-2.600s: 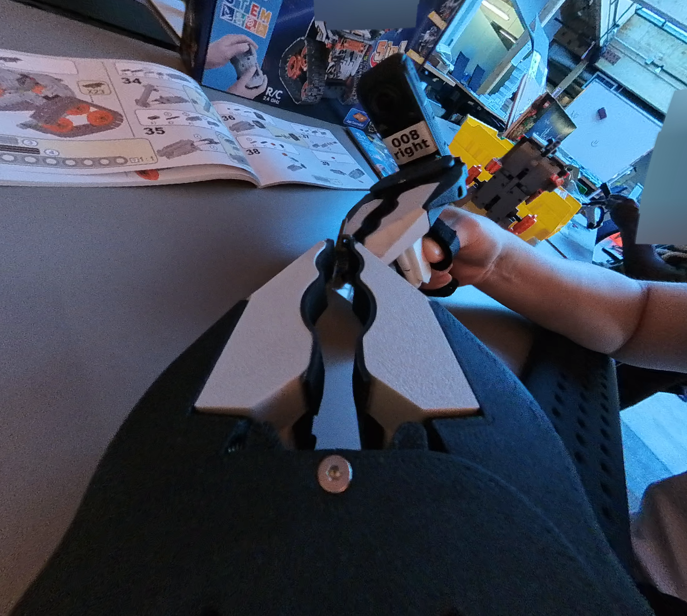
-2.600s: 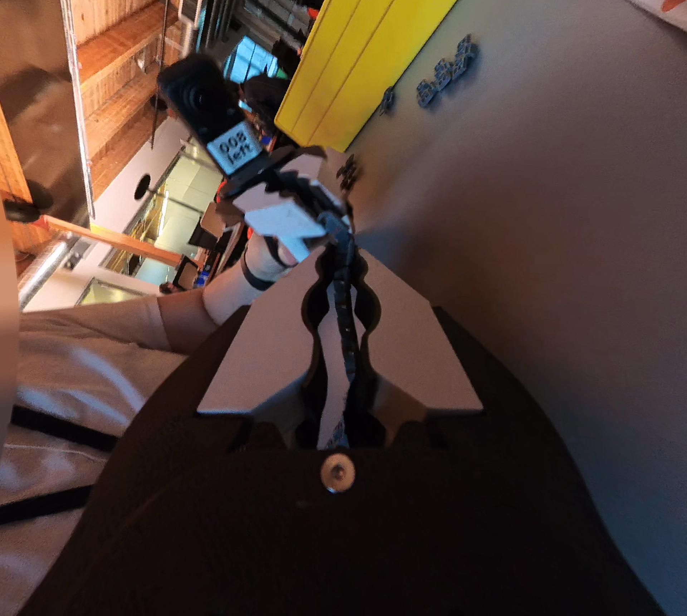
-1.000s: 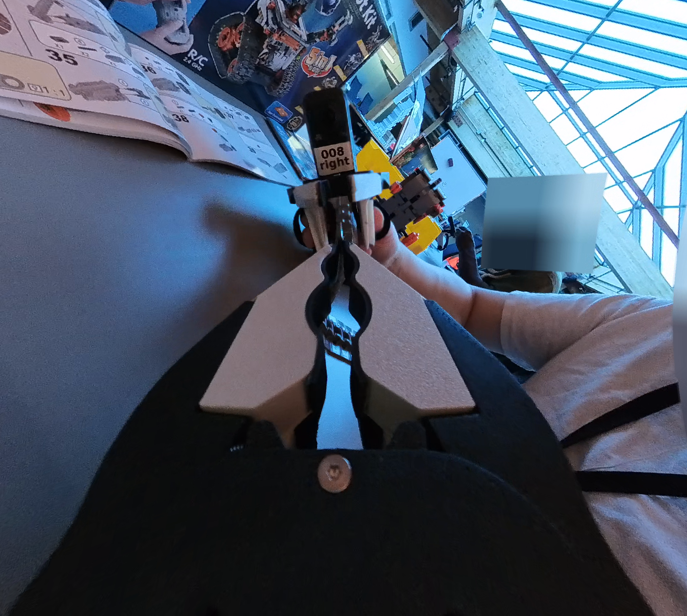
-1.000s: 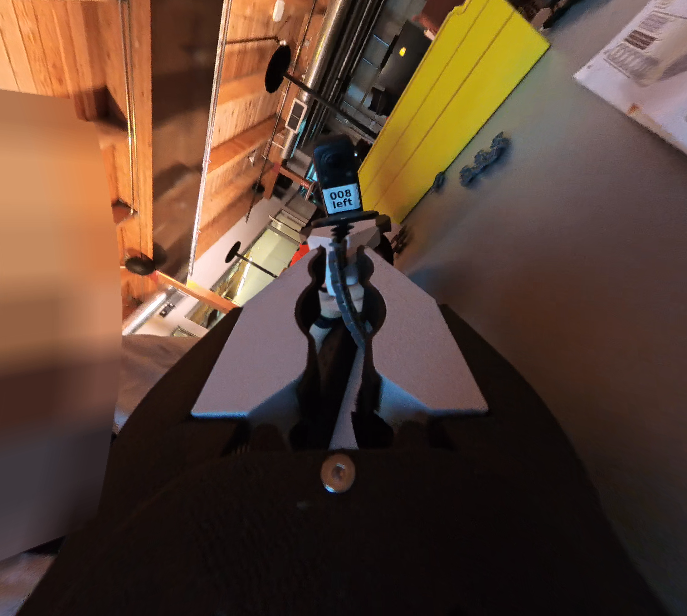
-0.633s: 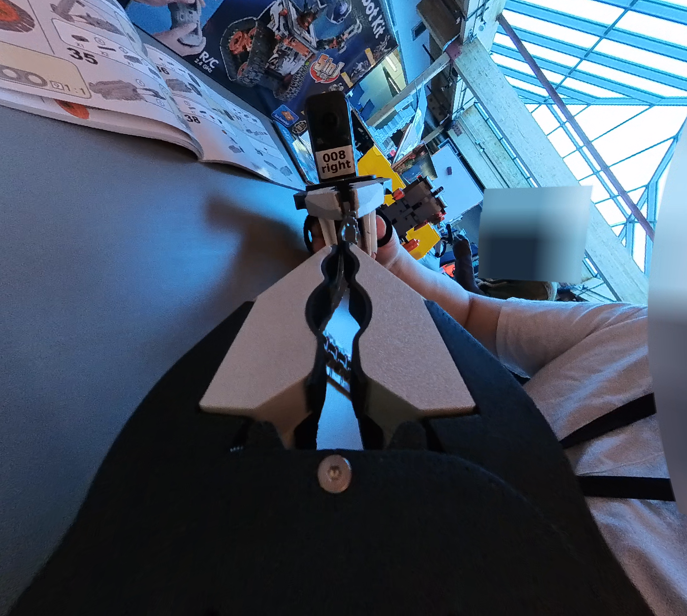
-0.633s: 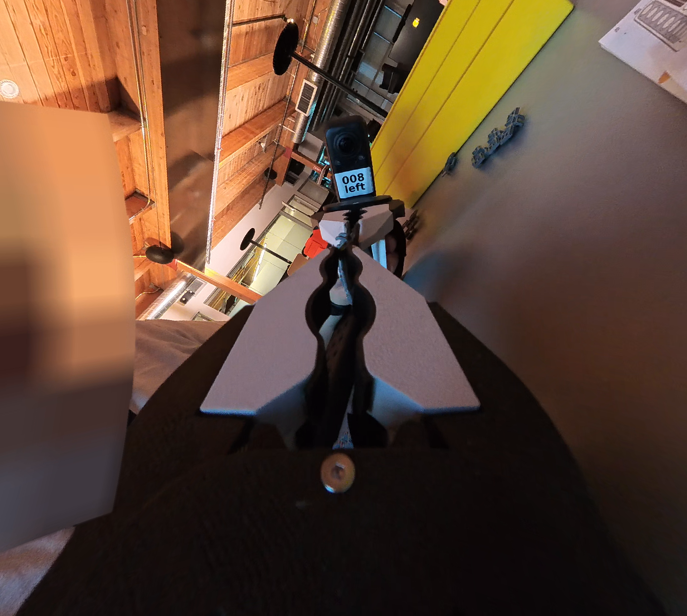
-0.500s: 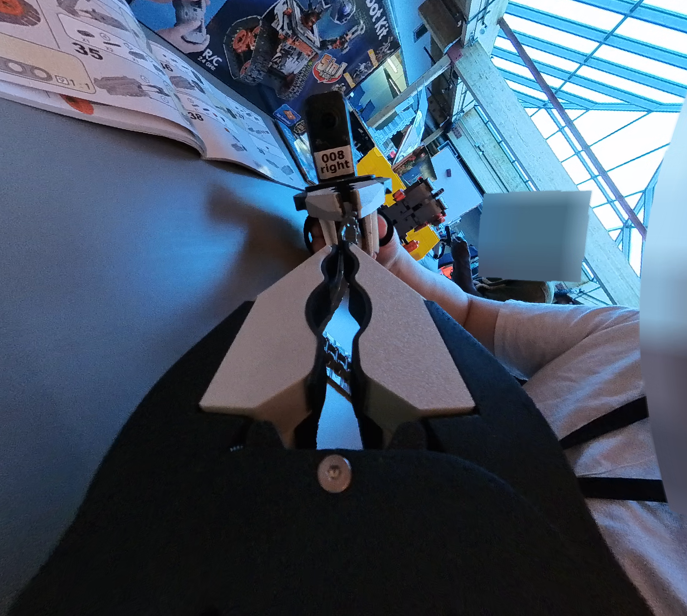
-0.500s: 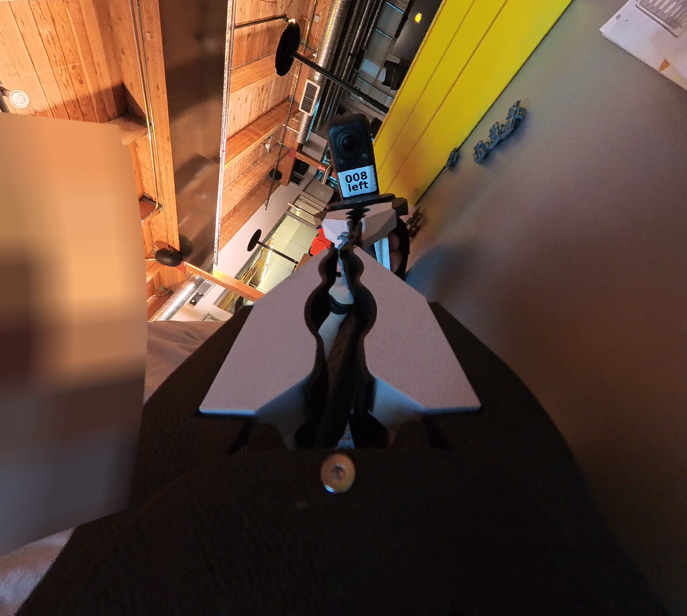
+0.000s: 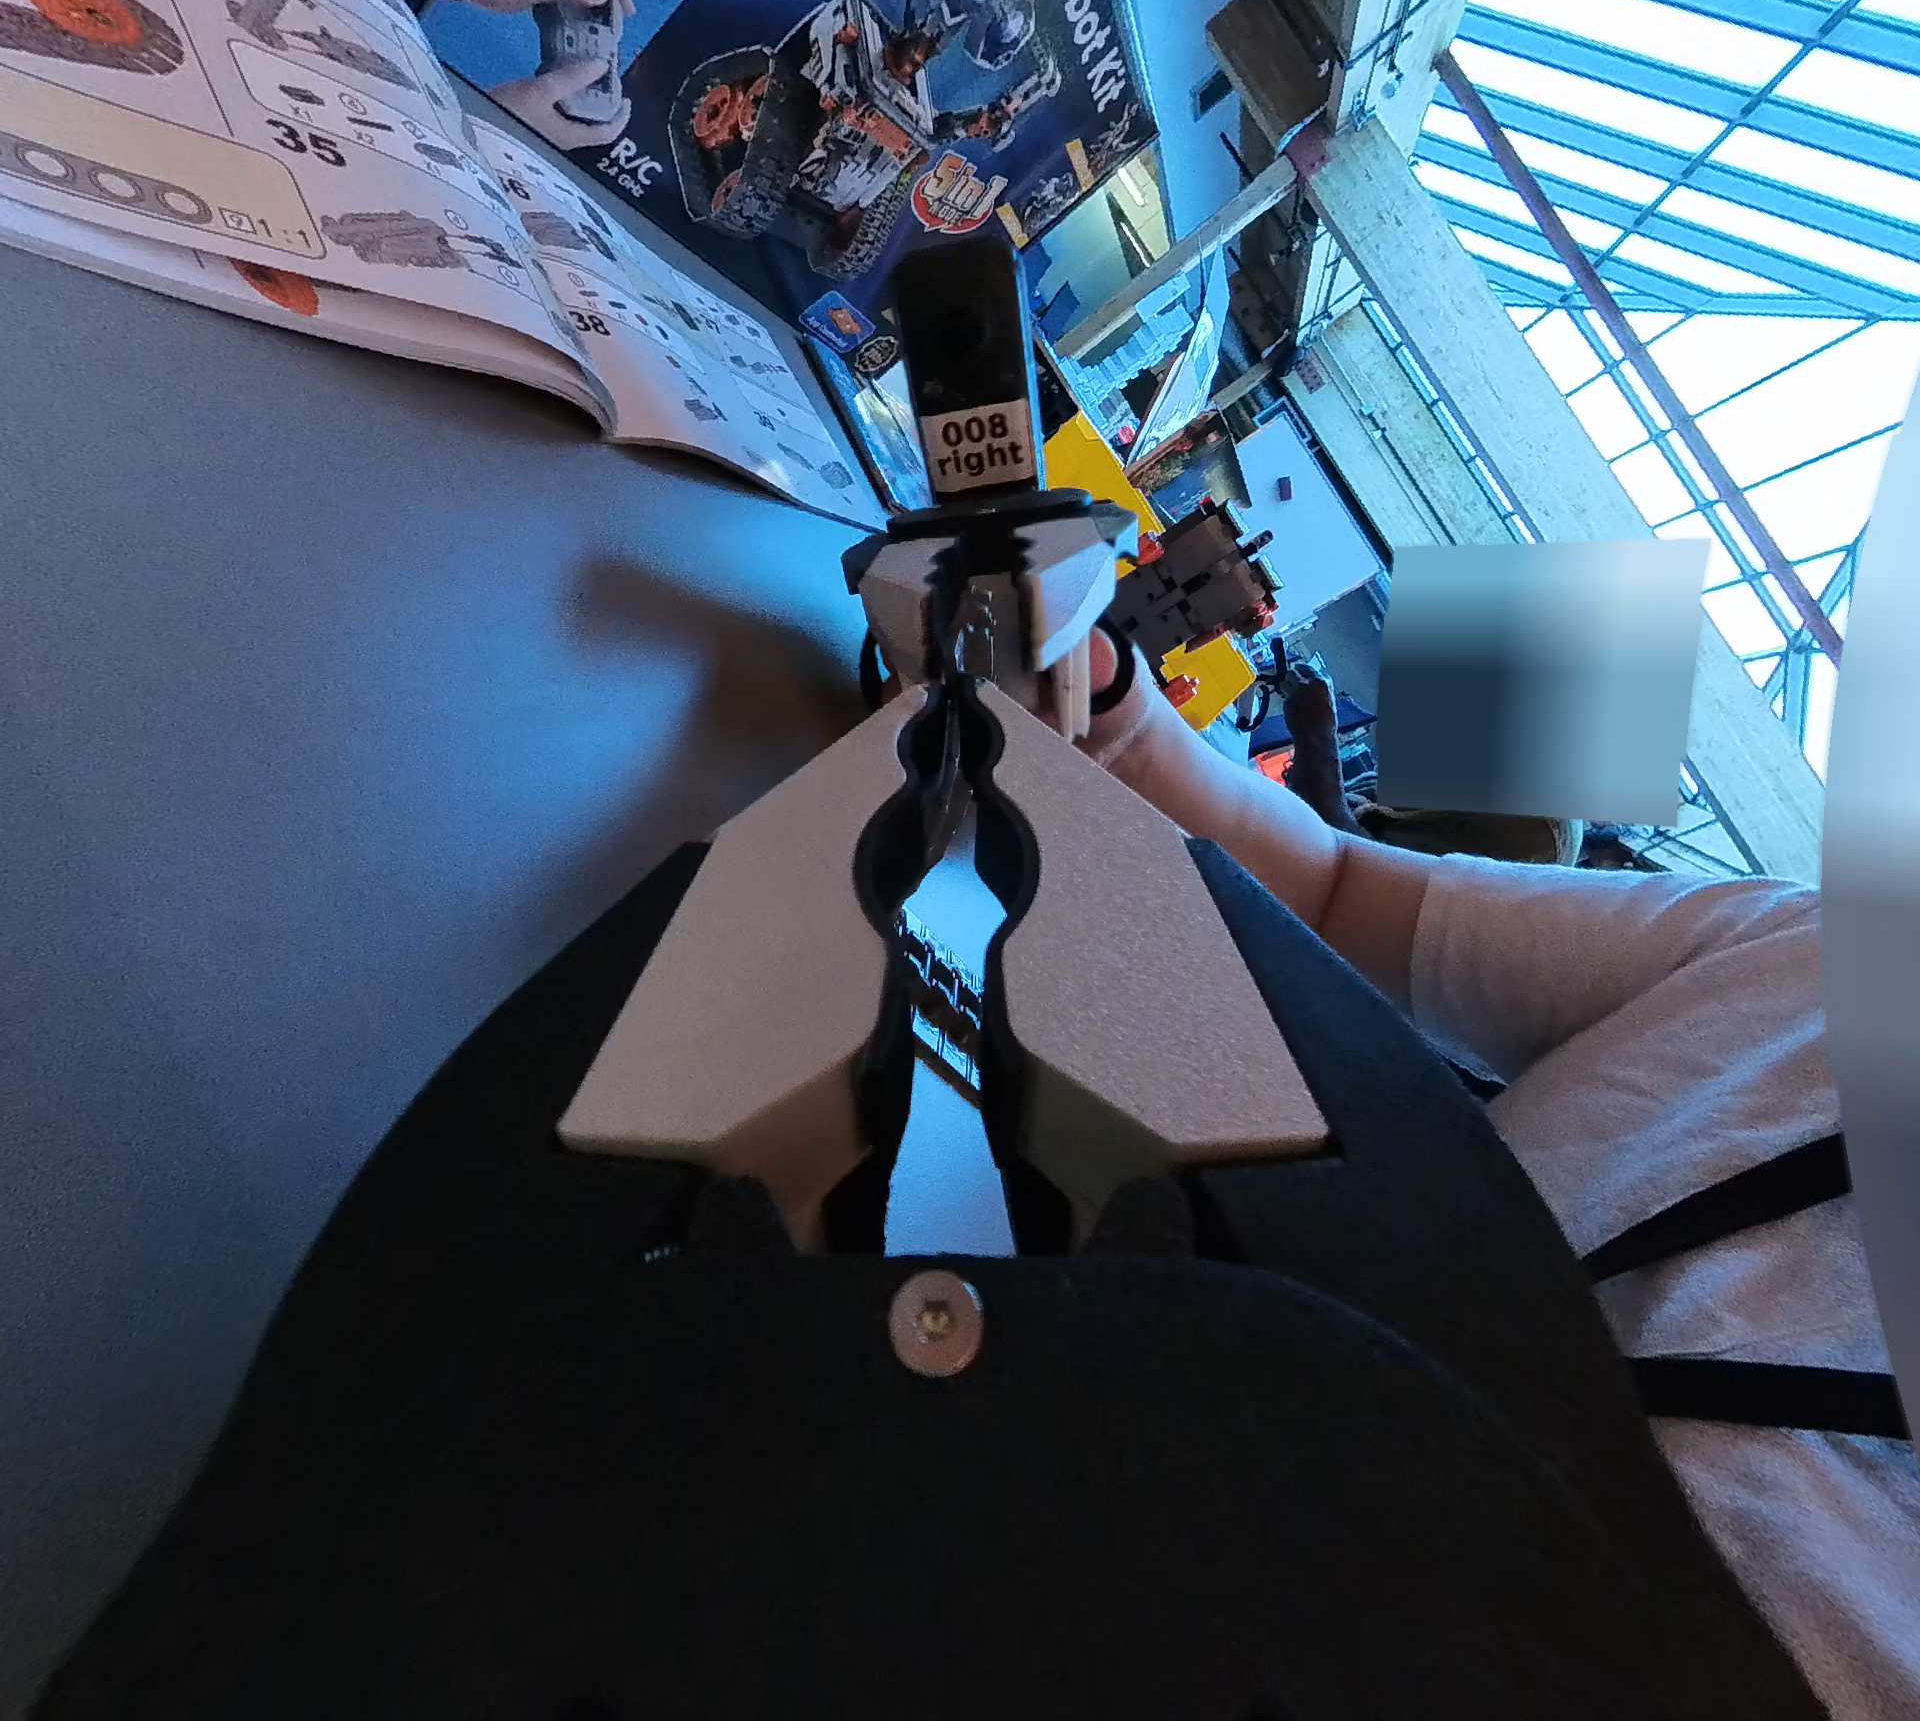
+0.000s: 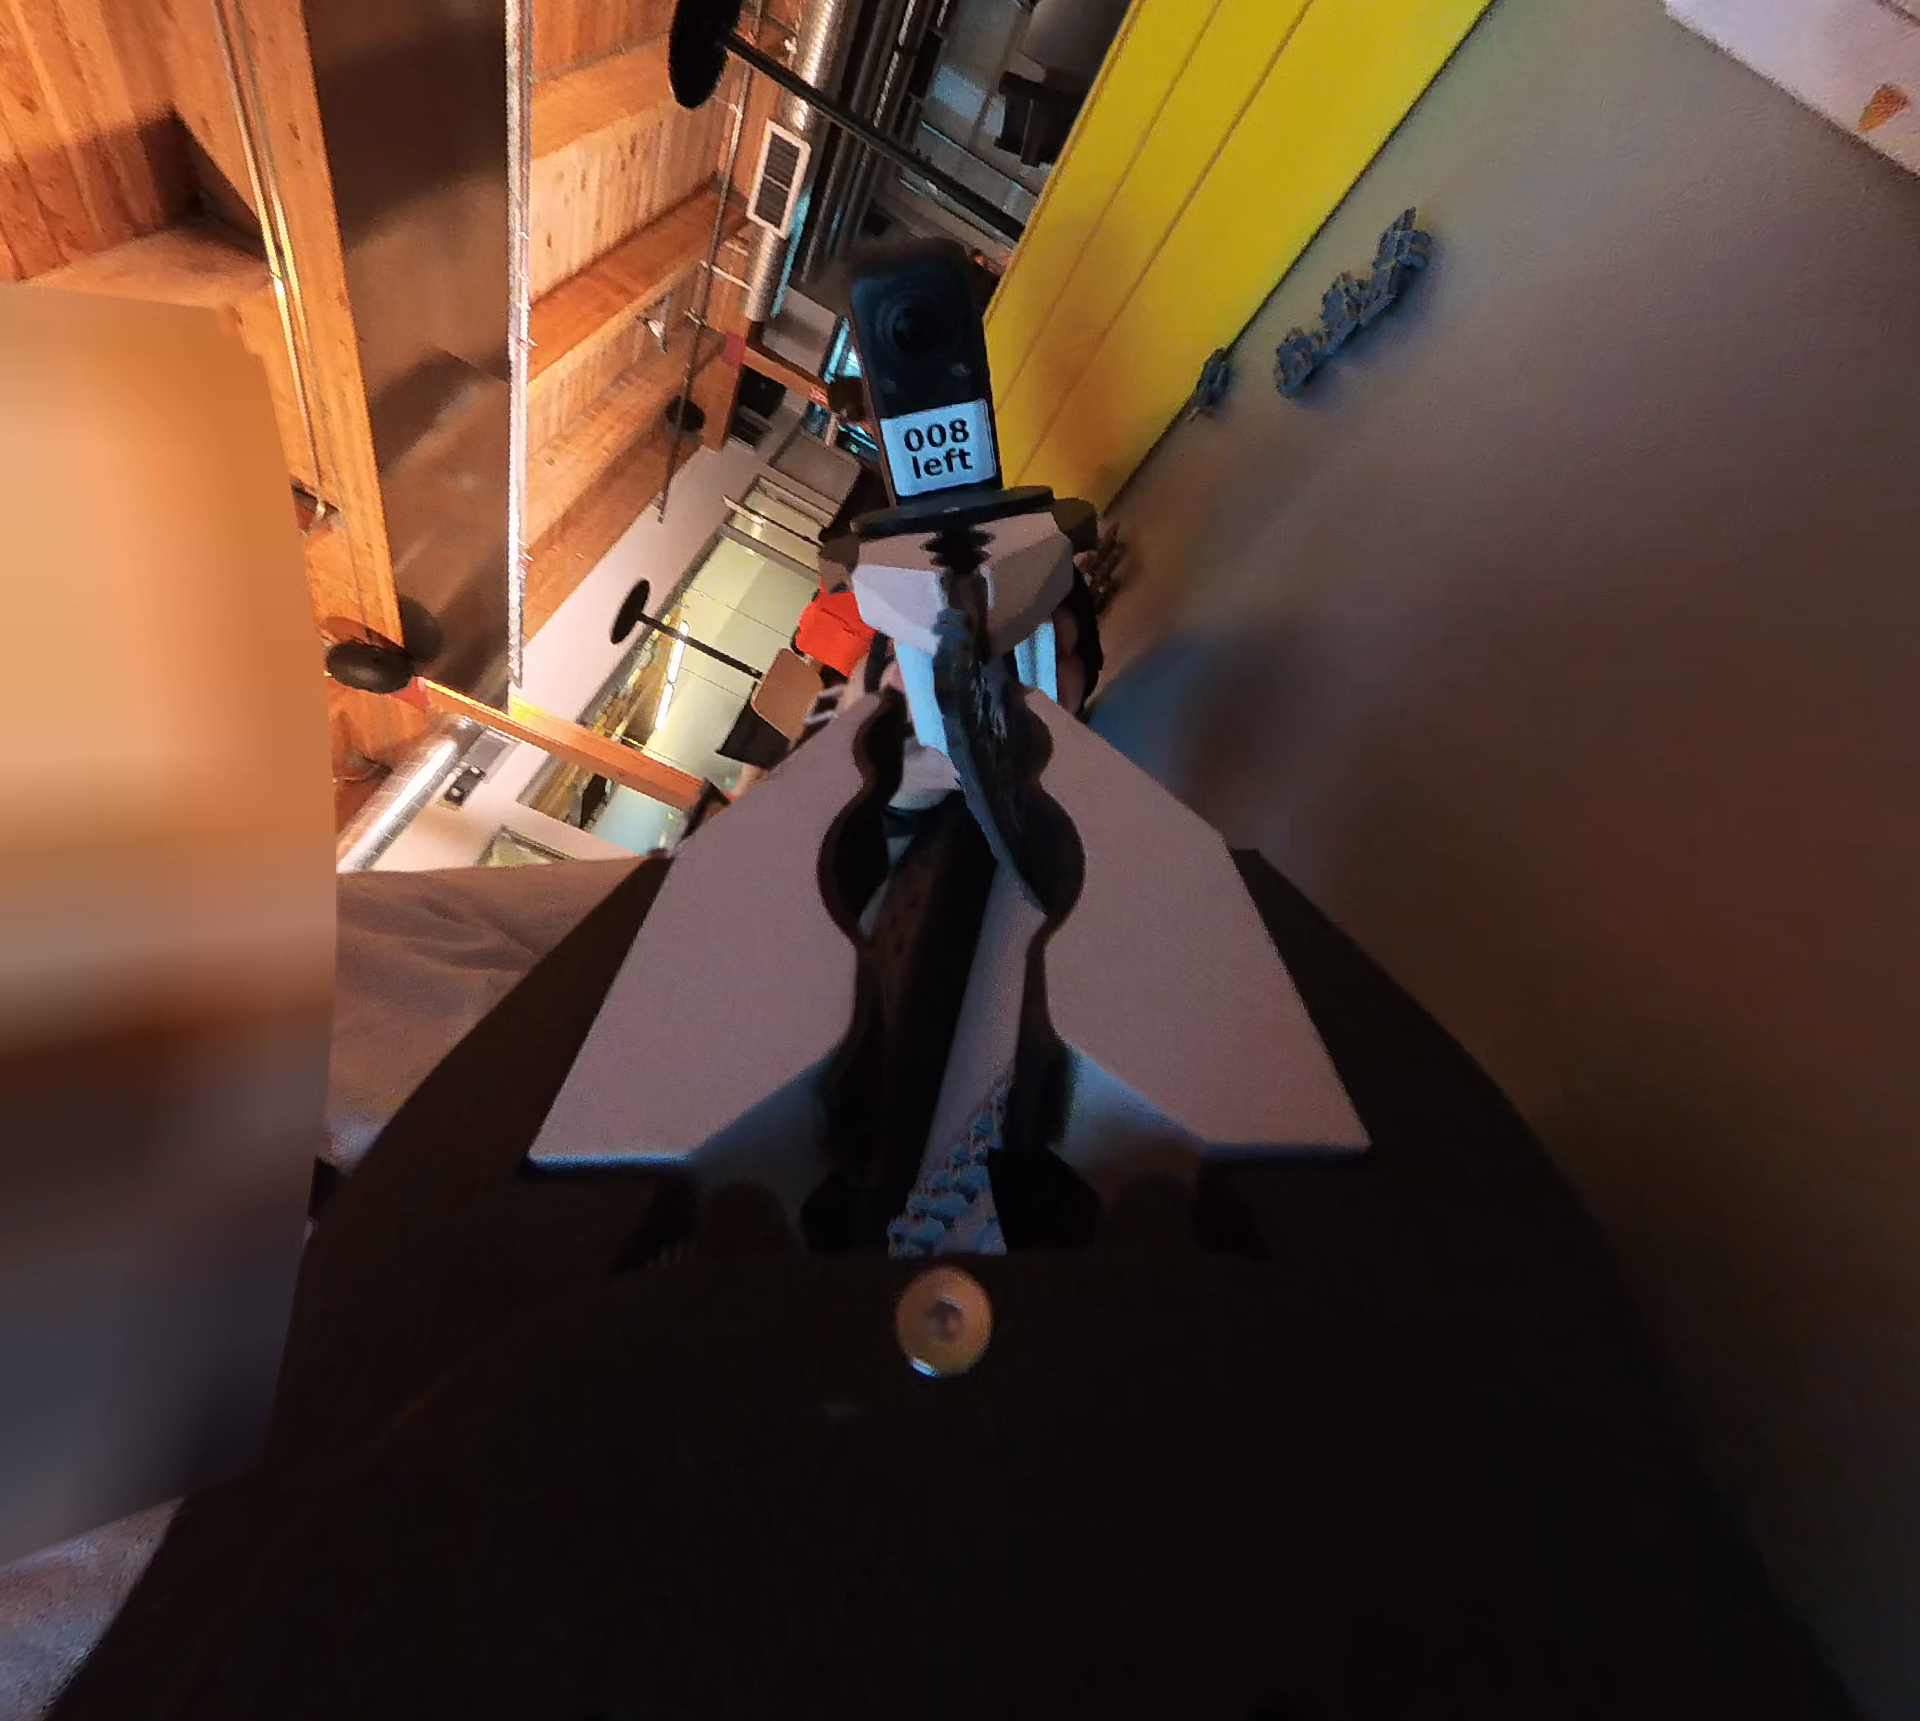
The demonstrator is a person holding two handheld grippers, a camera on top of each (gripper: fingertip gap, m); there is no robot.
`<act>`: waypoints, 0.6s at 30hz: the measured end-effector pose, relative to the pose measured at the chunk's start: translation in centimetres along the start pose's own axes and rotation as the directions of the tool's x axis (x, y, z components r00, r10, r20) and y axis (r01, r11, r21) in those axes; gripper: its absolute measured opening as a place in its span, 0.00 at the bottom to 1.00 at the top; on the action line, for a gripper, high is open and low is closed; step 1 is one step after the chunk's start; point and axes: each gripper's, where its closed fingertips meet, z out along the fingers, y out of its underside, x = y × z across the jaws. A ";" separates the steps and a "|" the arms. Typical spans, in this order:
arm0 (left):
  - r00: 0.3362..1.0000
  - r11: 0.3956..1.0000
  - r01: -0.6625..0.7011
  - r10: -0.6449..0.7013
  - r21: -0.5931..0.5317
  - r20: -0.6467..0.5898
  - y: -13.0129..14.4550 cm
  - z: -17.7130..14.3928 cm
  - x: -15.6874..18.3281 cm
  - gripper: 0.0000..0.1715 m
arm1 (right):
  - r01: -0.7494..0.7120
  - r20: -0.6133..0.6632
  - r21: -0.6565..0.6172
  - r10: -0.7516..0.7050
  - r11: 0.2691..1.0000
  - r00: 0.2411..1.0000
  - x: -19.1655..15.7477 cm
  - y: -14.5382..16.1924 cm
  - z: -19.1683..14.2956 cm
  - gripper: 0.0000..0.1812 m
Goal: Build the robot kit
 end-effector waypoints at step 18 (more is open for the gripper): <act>0.992 0.991 -0.123 0.122 -0.047 -0.025 0.6 1.0 1.3 0.03 | 0.040 0.041 -0.029 -0.039 0.999 0.998 -0.8 0.5 0.1 0.05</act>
